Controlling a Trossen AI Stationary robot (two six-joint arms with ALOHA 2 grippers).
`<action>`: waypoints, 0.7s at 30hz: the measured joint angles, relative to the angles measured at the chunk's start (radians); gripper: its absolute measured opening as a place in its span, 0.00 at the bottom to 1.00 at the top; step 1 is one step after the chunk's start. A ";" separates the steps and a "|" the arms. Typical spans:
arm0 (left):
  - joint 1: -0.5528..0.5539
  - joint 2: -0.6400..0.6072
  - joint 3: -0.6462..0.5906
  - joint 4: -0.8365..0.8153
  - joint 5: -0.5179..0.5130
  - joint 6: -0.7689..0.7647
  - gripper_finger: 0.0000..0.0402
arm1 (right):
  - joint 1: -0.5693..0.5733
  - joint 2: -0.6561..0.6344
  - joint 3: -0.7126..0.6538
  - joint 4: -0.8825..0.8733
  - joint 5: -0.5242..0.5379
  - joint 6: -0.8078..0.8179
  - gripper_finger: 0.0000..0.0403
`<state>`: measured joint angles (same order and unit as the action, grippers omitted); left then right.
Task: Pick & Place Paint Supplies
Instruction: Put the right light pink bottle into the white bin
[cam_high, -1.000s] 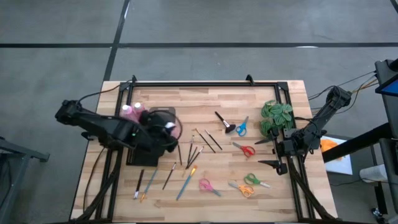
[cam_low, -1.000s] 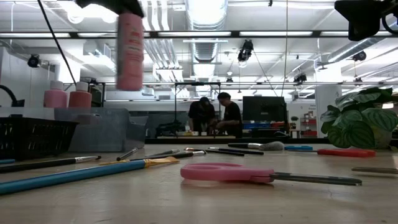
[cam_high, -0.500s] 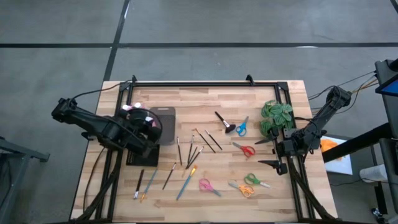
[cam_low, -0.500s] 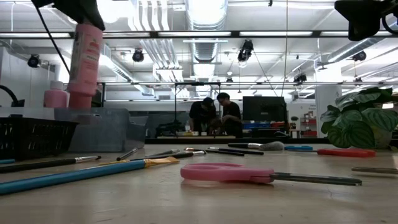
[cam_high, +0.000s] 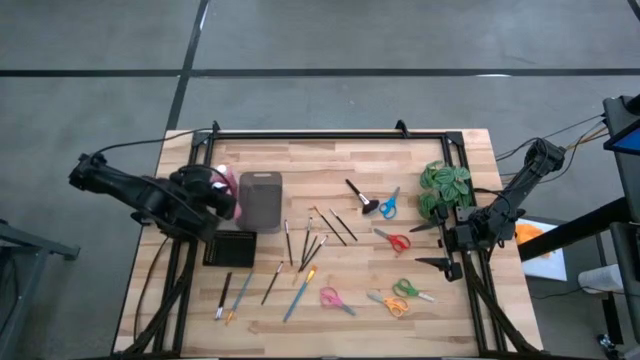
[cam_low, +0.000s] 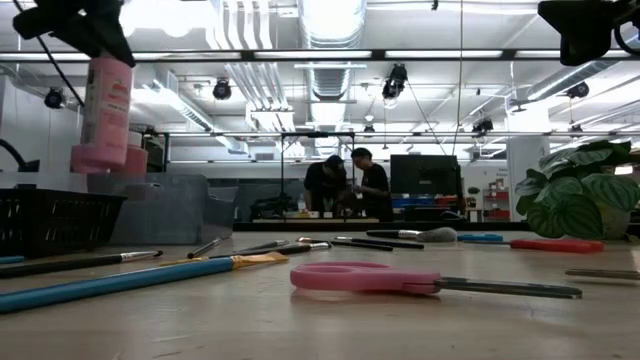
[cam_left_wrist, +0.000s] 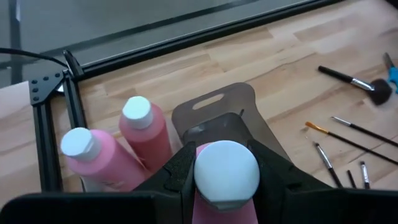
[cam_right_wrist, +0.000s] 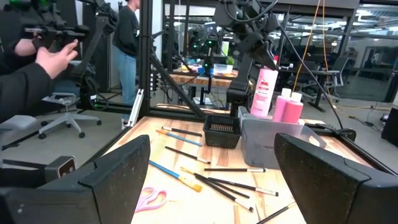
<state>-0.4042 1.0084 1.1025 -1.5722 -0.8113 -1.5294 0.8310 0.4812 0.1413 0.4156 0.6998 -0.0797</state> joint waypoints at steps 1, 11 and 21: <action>0.000 -0.019 -0.005 0.001 0.003 0.007 0.26 | 0.000 0.000 0.000 0.000 0.000 -0.001 0.85; 0.000 -0.111 -0.033 0.001 0.026 0.065 0.26 | 0.000 -0.001 0.000 0.000 0.000 -0.001 0.85; 0.001 -0.110 -0.160 0.002 0.074 -0.019 0.26 | 0.000 -0.001 0.000 0.000 0.000 0.000 0.85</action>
<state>-0.4034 0.8982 0.9423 -1.5704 -0.7373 -1.5481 0.8310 0.4805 0.1413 0.4156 0.6998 -0.0795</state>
